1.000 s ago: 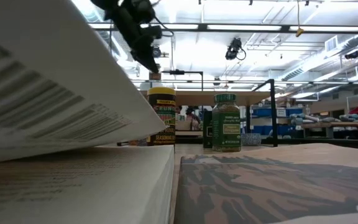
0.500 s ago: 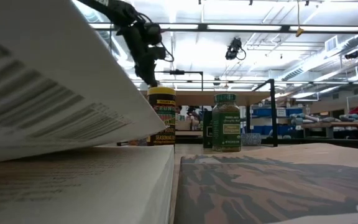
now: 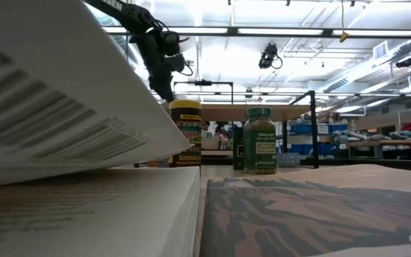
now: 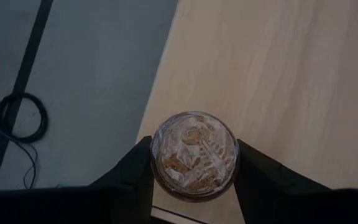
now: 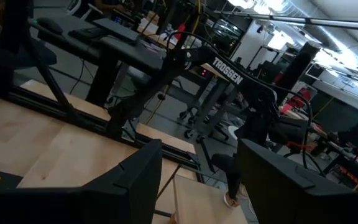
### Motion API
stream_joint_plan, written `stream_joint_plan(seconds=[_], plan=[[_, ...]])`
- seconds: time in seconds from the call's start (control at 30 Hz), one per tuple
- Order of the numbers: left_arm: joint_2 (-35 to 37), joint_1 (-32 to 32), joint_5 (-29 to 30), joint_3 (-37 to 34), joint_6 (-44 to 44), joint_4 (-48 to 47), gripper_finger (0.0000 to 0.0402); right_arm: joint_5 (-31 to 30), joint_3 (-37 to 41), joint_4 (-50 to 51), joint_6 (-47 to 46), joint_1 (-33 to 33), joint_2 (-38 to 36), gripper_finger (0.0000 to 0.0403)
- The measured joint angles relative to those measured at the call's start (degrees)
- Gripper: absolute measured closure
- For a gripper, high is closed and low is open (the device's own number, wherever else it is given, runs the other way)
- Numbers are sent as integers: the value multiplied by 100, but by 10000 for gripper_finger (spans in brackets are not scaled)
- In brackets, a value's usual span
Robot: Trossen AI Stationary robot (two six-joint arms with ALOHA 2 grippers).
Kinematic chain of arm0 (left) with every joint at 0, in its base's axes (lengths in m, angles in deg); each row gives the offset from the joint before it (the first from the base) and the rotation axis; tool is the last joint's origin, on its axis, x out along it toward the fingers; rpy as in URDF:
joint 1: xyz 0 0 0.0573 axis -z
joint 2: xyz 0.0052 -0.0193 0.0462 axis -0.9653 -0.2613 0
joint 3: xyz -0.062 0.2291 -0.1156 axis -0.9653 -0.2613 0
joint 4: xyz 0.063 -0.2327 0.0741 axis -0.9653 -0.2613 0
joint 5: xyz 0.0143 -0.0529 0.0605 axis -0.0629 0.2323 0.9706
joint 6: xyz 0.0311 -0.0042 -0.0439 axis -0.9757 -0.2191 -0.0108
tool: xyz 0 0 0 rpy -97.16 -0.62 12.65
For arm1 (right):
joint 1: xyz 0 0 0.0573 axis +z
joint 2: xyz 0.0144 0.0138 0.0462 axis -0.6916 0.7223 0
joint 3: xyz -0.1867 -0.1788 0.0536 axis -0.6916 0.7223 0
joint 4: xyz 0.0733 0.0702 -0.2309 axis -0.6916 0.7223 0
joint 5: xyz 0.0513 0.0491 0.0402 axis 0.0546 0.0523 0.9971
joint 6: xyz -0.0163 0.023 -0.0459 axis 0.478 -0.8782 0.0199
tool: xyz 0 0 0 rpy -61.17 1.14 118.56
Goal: Shelf spices
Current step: Put the brown seasoning bottle on the shelf
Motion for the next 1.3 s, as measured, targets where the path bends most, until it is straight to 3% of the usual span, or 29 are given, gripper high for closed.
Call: stream_joint_plan(seconds=[0.73,0.9,1.3], plan=[[0,-183,-344,0,-149,4,237,-2,0,-14,0,0,0,195],[0,-183,-349,0,-137,-1,213,-2,0,-18,3,0,0,195],[0,-176,-396,0,-126,-42,205,-2,0,-47,5,0,0,195]])
